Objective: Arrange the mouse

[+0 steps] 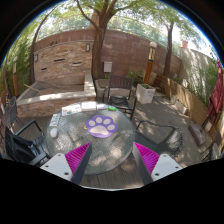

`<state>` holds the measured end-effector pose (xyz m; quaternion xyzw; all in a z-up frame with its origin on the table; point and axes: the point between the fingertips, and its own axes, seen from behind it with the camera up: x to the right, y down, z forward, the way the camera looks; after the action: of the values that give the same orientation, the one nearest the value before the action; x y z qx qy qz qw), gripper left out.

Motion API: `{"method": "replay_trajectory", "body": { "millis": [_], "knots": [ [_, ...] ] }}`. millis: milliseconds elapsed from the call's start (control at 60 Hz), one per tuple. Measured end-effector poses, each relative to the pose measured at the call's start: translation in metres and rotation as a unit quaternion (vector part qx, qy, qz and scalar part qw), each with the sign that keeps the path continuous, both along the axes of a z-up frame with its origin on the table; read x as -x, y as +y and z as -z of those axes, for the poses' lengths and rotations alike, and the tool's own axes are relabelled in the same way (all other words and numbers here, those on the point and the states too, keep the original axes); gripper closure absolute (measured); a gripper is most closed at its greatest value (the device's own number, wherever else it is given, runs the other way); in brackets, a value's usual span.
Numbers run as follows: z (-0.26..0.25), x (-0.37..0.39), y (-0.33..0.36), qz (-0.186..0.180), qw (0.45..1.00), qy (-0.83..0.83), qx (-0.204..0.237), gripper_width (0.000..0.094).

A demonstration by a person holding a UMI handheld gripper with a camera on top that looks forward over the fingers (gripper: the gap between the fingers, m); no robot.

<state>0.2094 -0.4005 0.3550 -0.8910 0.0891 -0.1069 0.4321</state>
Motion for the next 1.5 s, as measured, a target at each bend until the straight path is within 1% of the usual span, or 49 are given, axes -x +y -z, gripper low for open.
{"method": "replay_trajectory", "body": {
  "millis": [133,283,383,483,550,683,733,783,833,883,983,1100,1150,1217,1267,1300,1317,1333,1367,1433,1500],
  "knots": [
    [0.015,0.0,-0.01,0.002,1.0,0.001,0.016,0.0095],
    [0.07,0.014,-0.02,-0.005,0.999,0.004,0.043,0.0094],
    [0.124,0.044,-0.023,-0.026,0.998,0.016,0.059,0.0093],
    [0.177,0.086,-0.02,-0.061,0.994,0.031,0.085,0.0091],
    [0.207,0.125,-0.005,-0.084,0.992,0.046,0.087,0.0092],
    [0.252,0.212,0.053,-0.127,0.987,0.076,0.07,0.0089],
    [0.261,0.245,0.084,-0.142,0.985,0.082,0.055,0.0089],
    [0.268,0.273,0.116,-0.149,0.984,0.086,0.04,0.0089],
    [0.279,0.3,0.15,-0.155,0.983,0.092,0.034,0.0093],
    [0.287,0.322,0.186,-0.153,0.983,0.1,0.026,0.0095],
    [0.301,0.349,0.255,-0.137,0.985,0.106,0.008,0.0094],
    [0.326,0.364,0.323,-0.126,0.988,0.092,-0.002,0.0107],
    [0.337,0.369,0.345,-0.122,0.989,0.086,0.003,0.0118],
    [0.35,0.371,0.365,-0.116,0.99,0.079,0.011,0.0165],
    [0.358,0.37,0.375,-0.117,0.99,0.079,0.018,0.0233],
    [0.363,0.369,0.379,-0.116,0.99,0.076,0.024,0.0318],
    [0.366,0.369,0.38,-0.116,0.99,0.074,0.029,0.0387],
    [0.369,0.368,0.38,-0.115,0.99,0.071,0.035,0.0435],
    [0.367,0.366,0.382,-0.118,0.991,0.062,0.027,0.0434],
    [0.369,0.366,0.38,-0.123,0.991,0.052,0.029,0.0457],
    [0.369,0.365,0.379,-0.127,0.99,0.046,0.032,0.0509]
  ]
}}
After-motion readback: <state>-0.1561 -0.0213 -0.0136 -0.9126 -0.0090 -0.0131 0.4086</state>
